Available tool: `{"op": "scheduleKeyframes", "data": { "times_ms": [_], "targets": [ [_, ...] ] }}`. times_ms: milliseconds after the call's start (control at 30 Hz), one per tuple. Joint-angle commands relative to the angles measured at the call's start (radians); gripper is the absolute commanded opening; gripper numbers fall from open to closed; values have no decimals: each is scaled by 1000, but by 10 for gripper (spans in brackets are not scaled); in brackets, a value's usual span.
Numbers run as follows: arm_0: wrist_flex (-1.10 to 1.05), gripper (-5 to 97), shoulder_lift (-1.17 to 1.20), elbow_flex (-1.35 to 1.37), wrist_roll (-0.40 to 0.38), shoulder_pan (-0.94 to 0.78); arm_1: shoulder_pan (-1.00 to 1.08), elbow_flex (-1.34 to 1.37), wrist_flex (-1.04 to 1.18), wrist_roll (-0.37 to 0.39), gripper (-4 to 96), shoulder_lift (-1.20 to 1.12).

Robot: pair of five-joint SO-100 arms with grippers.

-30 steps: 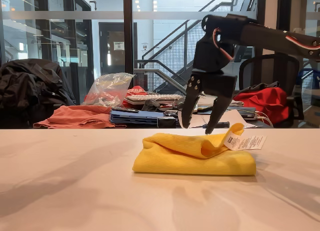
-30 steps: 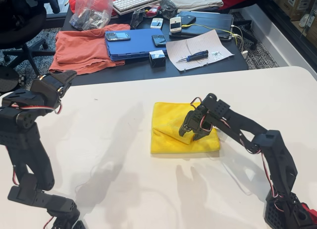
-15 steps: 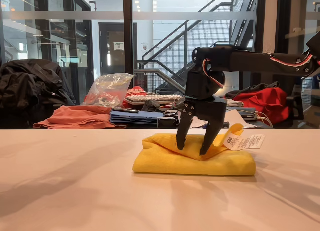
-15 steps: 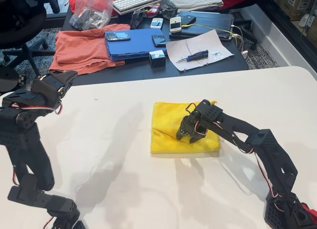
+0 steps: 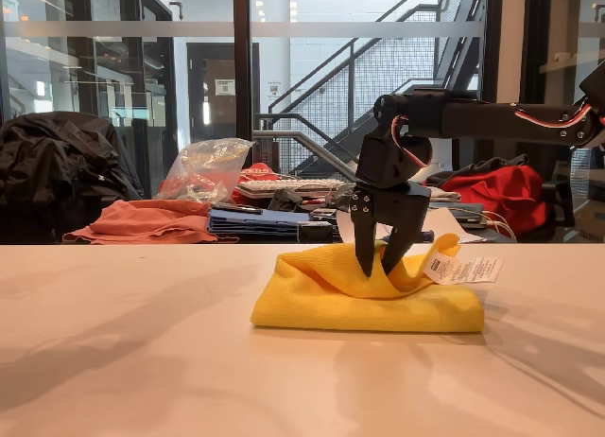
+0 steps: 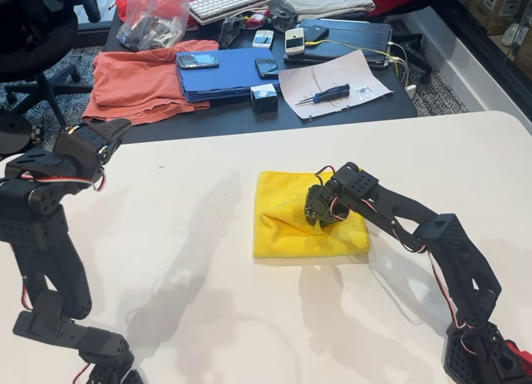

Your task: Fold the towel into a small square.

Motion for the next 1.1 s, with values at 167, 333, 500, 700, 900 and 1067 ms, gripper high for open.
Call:
{"op": "scheduleKeyframes", "data": {
  "times_ms": [167, 333, 500, 700, 900, 1067],
  "targets": [
    [-114, -1, 31, -31, -34, 5, -2, -3, -2, 0, 108, 3],
    [-258, -5, 15, -121, -35, 32, -2, -3, -2, 0, 108, 3],
    [-291, -1, 14, -227, -35, 48, -2, -3, -2, 0, 108, 3],
    [-314, 7, -107, -385, -40, 35, 0, -2, 0, 0, 108, 3],
    [-385, 237, -272, -571, -46, 29, 0, -2, 2, 0, 108, 5],
    [-396, 464, -347, -666, -48, 29, 0, -2, 2, -20, 108, 17]
  ]
}}
